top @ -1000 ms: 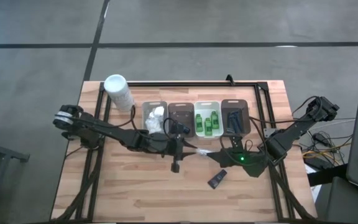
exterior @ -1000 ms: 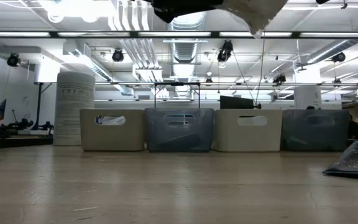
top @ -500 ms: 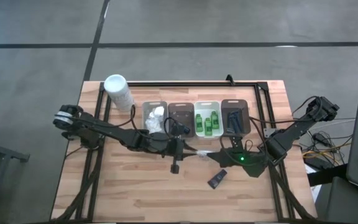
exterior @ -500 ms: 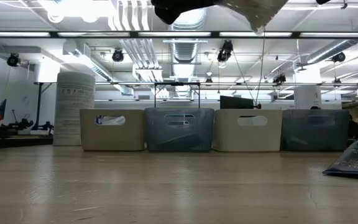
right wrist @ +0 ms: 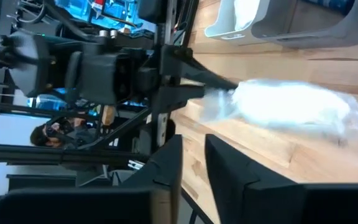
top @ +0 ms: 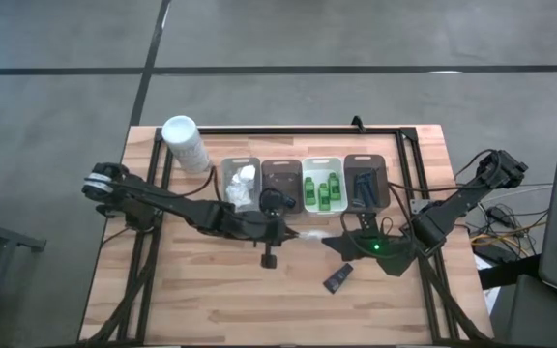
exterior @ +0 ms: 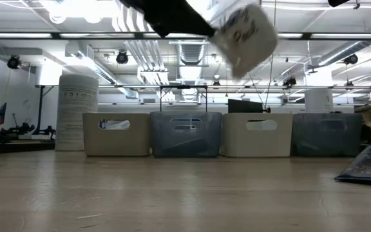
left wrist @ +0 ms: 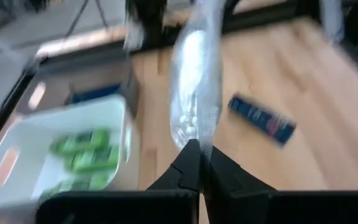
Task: Pick & Place Travel size toiletries
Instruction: Put the cotton pack into the gray bin
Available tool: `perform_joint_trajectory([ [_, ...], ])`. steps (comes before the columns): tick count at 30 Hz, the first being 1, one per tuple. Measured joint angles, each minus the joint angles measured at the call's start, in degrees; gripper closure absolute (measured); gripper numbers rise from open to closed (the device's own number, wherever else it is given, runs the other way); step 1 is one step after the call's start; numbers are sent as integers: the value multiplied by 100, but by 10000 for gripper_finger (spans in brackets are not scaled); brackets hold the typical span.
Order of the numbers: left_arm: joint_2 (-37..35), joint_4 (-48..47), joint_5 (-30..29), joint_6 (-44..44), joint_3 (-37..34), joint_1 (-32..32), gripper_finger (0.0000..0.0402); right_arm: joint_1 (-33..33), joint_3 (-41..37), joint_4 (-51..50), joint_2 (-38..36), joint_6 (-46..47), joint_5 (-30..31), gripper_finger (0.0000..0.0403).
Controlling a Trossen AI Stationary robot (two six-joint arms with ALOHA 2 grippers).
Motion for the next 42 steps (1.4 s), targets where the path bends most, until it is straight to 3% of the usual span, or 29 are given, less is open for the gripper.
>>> perform_joint_trajectory([
  [4,-193,-934,-319,-42,77,0,398,0,0,-12,-2,-147,2,300],
  [9,-849,-2520,-1357,-431,106,69,400,-2,0,-212,-7,-170,46,252],
  [16,-1987,-5100,-1628,-1510,52,643,400,-33,-2,-463,-17,-194,59,210],
  [19,-2244,-5553,-1630,-1588,41,973,400,-67,-2,-464,-22,-282,60,201],
  [30,-1911,-5618,-787,-1219,-96,1241,400,-92,-11,-459,-22,-312,59,213],
  [36,-1569,-5553,656,-1127,-365,1432,400,-90,-11,-459,-22,-289,59,230],
  [42,-1374,-5506,884,-1139,-452,1845,400,-87,-11,-459,-22,-189,55,225],
])
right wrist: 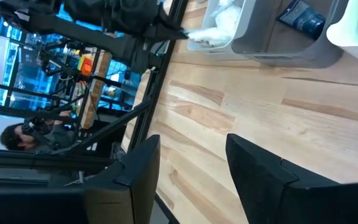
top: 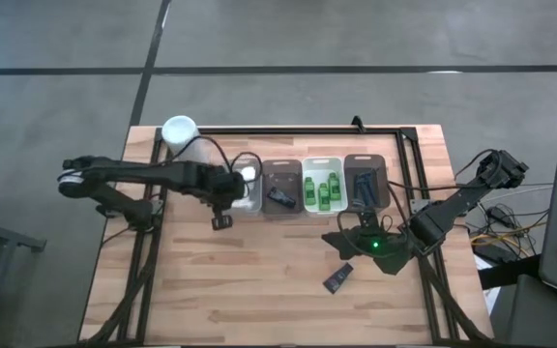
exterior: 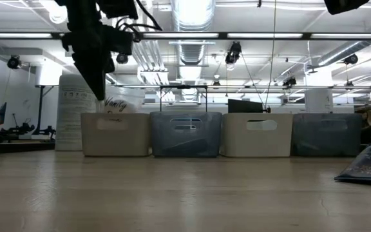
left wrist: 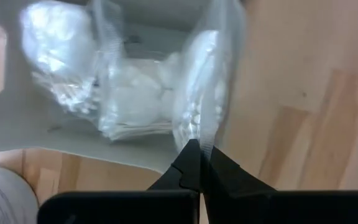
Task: Pick & Place Travel size toiletries
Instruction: Put the cotton pack into the gray bin, then put the blue shave cream into the left black bin
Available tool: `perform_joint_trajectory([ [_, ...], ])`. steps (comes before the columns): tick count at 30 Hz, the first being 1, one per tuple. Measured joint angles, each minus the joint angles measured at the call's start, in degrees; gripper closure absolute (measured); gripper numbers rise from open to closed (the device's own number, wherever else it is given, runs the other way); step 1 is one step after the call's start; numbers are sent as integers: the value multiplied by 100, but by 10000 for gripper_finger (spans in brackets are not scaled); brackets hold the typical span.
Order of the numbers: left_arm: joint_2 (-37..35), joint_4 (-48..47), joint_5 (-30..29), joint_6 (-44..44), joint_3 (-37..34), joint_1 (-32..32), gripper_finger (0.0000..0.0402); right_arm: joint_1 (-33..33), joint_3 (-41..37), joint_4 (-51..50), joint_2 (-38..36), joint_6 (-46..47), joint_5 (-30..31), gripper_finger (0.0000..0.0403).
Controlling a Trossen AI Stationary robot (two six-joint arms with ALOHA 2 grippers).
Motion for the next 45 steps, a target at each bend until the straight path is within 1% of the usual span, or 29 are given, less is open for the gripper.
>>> perform_joint_trajectory([
  [4,5,108,20,41,0,460,399,0,-6,3,0,58,-2,214],
  [7,23,145,-73,172,-2,821,387,0,-11,2,0,127,-4,207],
  [13,127,319,-123,347,-158,1304,326,0,-24,-4,0,209,-4,198],
  [19,283,619,-229,319,-377,1359,251,0,-58,-6,0,217,-4,191],
  [23,324,646,-268,295,-396,1359,213,0,-96,-4,0,295,-4,187],
  [26,223,637,-494,304,-399,1357,194,0,-138,-7,0,329,-40,186],
  [29,52,471,-1051,288,-328,1348,183,0,-176,-29,0,472,-171,188],
  [30,-18,458,-1120,308,-298,1342,180,0,-184,-117,0,565,-195,189],
  [32,-182,460,-1063,376,-220,1321,178,0,-186,-449,0,883,-225,191],
  [33,-266,464,-930,428,-177,1297,177,0,-186,-680,-3,1112,-281,190],
  [36,-513,578,-380,557,-85,1232,177,0,-184,-1581,-13,1934,-690,185],
  [39,-748,941,255,546,-72,1165,177,8,-190,-2269,-15,2570,-1403,178],
  [42,-902,1337,872,480,-72,1075,177,13,-220,-2544,38,2662,-2299,170],
  [45,-970,1700,1243,404,-72,984,177,13,-238,-2544,192,2663,-3180,159],
])
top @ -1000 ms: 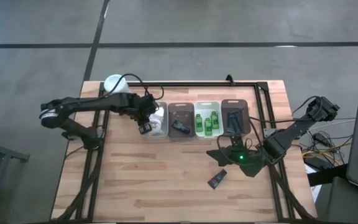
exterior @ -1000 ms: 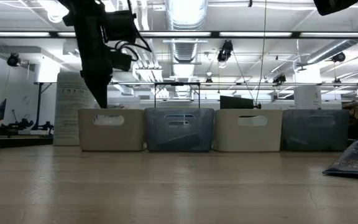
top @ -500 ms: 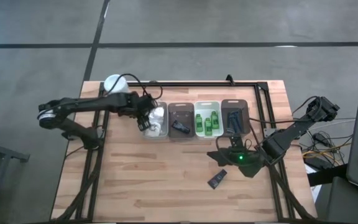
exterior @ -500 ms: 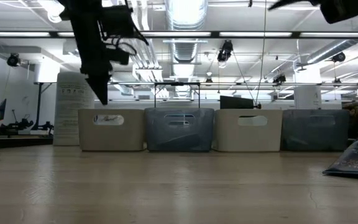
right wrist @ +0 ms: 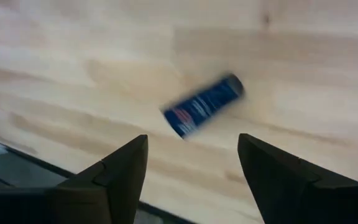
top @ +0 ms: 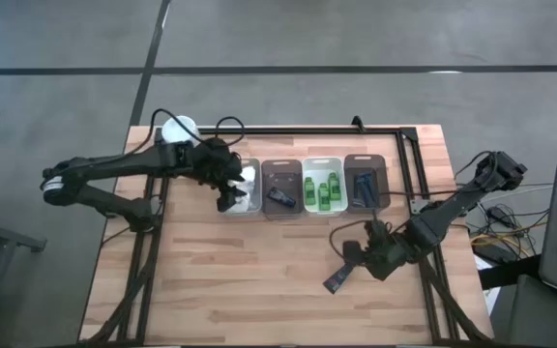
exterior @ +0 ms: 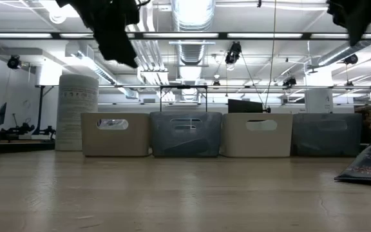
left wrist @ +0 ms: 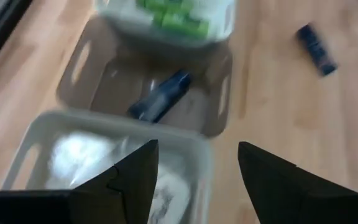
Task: Pick & Place Travel size toiletries
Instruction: Put the blue shave cream into the left black bin
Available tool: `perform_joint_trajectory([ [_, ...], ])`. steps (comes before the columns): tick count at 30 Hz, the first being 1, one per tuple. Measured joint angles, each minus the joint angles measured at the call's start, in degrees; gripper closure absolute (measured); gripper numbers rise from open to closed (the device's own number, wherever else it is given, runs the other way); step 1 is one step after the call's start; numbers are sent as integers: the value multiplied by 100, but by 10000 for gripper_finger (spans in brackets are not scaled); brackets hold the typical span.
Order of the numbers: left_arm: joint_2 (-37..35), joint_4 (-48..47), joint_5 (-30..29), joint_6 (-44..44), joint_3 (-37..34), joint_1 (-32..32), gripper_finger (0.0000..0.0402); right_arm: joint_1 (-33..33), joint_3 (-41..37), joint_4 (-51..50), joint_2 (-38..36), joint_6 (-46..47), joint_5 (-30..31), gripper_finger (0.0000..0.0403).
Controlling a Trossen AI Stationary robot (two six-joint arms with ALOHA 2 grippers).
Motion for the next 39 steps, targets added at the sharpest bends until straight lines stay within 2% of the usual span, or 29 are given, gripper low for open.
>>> perform_joint_trajectory([
  [3,-13,427,-33,14,0,-73,177,4,-5,14,230,-308,-526,149],
  [6,0,818,-33,274,0,-97,177,29,-7,256,496,-1374,-633,139],
  [12,5,1004,-28,1098,0,-97,177,24,151,407,946,-4916,-929,123],
  [16,5,1004,-31,1190,0,-92,177,24,345,411,1236,-7203,-942,113],
  [22,5,1006,-31,1378,-16,-90,177,24,768,41,1795,-9981,-932,95],
  [27,11,1017,-31,1517,-106,-84,177,13,1141,-603,2352,-10681,-849,81],
  [31,11,1051,-29,1520,-158,-83,177,-50,1192,-697,2703,-11215,-711,76],
  [39,11,1041,-30,1520,-175,-83,177,-322,983,-451,3023,-11622,-670,103],
])
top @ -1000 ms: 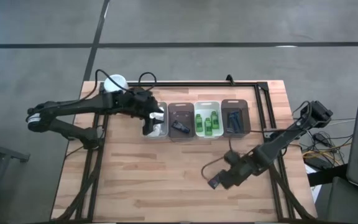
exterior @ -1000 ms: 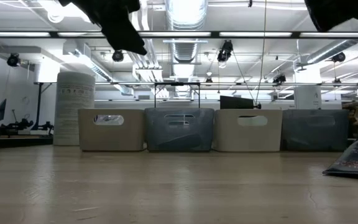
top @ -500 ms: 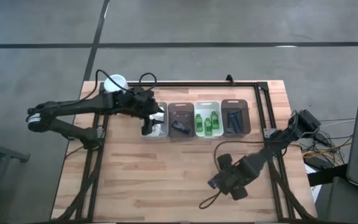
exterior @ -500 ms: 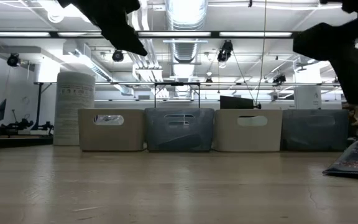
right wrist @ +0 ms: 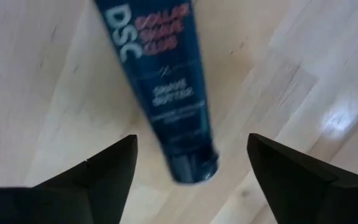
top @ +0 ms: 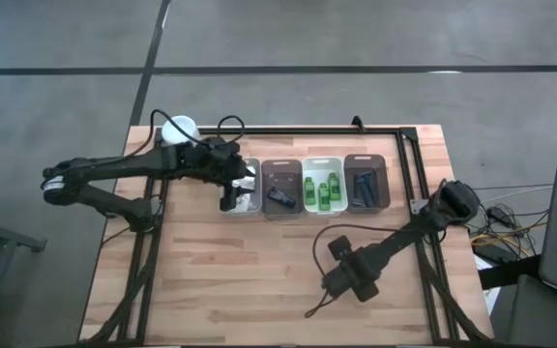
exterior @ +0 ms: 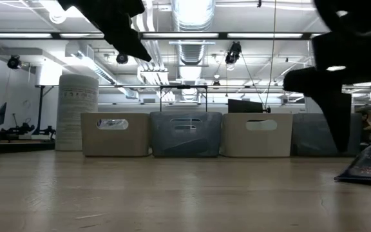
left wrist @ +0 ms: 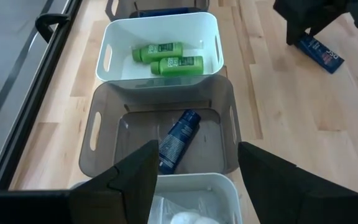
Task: Pick & Place Travel size toiletries
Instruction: Put the blue shave cream into the left black bin
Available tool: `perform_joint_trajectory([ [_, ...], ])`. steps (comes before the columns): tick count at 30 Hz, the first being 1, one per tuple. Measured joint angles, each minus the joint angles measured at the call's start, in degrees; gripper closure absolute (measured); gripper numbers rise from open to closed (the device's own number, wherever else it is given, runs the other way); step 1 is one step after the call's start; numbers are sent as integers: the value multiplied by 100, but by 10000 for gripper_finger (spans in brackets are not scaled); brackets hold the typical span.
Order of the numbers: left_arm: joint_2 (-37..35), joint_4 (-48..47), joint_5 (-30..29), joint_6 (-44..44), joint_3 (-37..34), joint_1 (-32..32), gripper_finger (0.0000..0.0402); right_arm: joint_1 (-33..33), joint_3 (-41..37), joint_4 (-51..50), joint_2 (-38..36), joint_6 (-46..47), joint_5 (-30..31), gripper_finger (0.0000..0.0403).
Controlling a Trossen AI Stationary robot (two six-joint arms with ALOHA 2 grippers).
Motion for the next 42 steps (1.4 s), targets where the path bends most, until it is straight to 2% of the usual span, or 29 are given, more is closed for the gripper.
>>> perform_joint_trajectory([
  [7,0,-90,3,-143,-7,0,177,-271,-297,669,-27,-168,-291,147],
  [15,0,-176,21,-631,-7,-2,177,-279,-472,824,-28,29,-502,183],
  [22,-9,-170,303,-1433,-7,-5,177,-274,-352,697,-68,862,-934,238],
  [27,-11,-166,511,-2103,-7,-15,177,-151,-186,747,-242,1399,-986,286],
  [35,-38,-155,1224,-2789,-7,-240,177,-49,-24,736,-242,2628,-937,284],
  [42,-105,-154,1503,-2170,-7,-909,177,56,167,761,-693,4078,-393,289],
])
